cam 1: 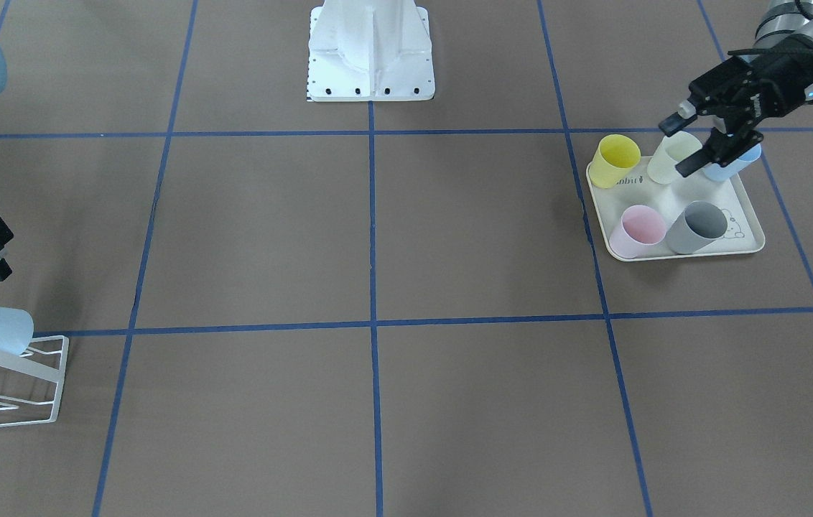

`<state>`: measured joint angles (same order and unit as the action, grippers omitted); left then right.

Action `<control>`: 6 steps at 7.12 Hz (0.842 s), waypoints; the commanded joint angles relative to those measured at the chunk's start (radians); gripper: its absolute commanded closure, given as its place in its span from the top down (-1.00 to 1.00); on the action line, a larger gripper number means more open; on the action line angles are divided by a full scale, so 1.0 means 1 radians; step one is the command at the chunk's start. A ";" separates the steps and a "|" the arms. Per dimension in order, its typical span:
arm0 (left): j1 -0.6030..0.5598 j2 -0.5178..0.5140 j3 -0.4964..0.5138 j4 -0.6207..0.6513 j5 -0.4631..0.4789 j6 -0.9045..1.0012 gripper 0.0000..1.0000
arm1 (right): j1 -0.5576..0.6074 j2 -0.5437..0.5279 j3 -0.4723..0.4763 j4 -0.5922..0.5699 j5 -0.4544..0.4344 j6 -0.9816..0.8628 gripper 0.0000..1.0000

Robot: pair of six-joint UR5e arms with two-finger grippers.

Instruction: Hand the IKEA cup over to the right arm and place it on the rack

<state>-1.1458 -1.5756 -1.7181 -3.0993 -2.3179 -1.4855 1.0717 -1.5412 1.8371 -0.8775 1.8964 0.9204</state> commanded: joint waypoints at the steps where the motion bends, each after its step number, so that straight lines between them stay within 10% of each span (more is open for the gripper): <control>1: -0.092 0.203 0.001 0.112 -0.023 0.410 0.99 | -0.003 -0.002 0.001 0.000 0.001 0.003 0.98; 6: -0.085 0.341 -0.125 0.630 0.239 0.904 0.99 | -0.015 -0.005 -0.001 0.002 -0.005 0.003 0.98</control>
<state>-1.2353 -1.2434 -1.7742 -2.6056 -2.1043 -0.6209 1.0617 -1.5455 1.8359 -0.8771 1.8941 0.9234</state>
